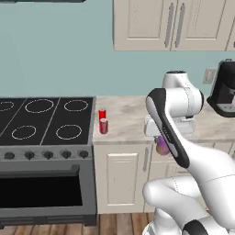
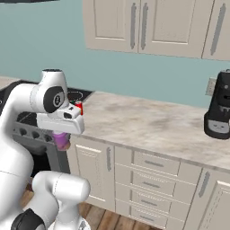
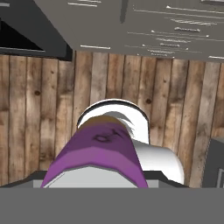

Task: Four empty soda cans are scattered around the kitchen. Gather all the cans and cluster them next to the stove for recycling.

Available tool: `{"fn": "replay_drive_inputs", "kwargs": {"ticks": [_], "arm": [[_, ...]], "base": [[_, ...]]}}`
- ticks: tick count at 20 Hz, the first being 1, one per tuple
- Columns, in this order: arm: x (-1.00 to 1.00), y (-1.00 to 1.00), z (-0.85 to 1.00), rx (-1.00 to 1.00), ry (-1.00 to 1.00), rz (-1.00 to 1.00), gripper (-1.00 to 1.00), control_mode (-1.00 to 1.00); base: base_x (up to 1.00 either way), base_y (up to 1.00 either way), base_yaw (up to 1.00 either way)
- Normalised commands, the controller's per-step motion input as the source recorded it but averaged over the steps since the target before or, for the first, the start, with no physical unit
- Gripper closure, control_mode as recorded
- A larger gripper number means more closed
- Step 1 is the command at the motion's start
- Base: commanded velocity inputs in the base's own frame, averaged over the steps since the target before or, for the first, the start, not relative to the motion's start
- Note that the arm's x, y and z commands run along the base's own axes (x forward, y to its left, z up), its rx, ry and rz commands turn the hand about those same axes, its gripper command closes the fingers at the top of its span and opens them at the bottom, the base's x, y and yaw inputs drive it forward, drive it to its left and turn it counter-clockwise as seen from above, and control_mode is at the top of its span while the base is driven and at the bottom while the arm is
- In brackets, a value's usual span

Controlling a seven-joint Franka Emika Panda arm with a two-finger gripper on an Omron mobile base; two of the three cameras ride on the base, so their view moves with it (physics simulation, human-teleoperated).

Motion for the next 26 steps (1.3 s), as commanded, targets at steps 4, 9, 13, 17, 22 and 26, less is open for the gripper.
{"fn": "replay_drive_inputs", "kwargs": {"ticks": [4,9,13,17,22,26], "arm": [[0.00,0.00,0.00,0.00,0.00,0.00,1.00,1.00],[0.00,0.00,0.00,0.00,0.00,0.00,1.00,1.00],[0.00,0.00,0.00,0.00,0.00,0.00,1.00,1.00],[0.00,0.00,0.00,0.00,0.00,0.00,1.00,1.00],[0.00,0.00,0.00,0.00,0.00,0.00,1.00,1.00],[0.00,0.00,0.00,0.00,0.00,0.00,1.00,1.00]], "base": [[0.47,0.24,-0.12],[0.41,0.32,-0.11],[0.45,0.33,-0.11],[0.52,0.26,-0.11],[0.50,0.14,-0.11],[0.42,0.21,-0.10]]}}
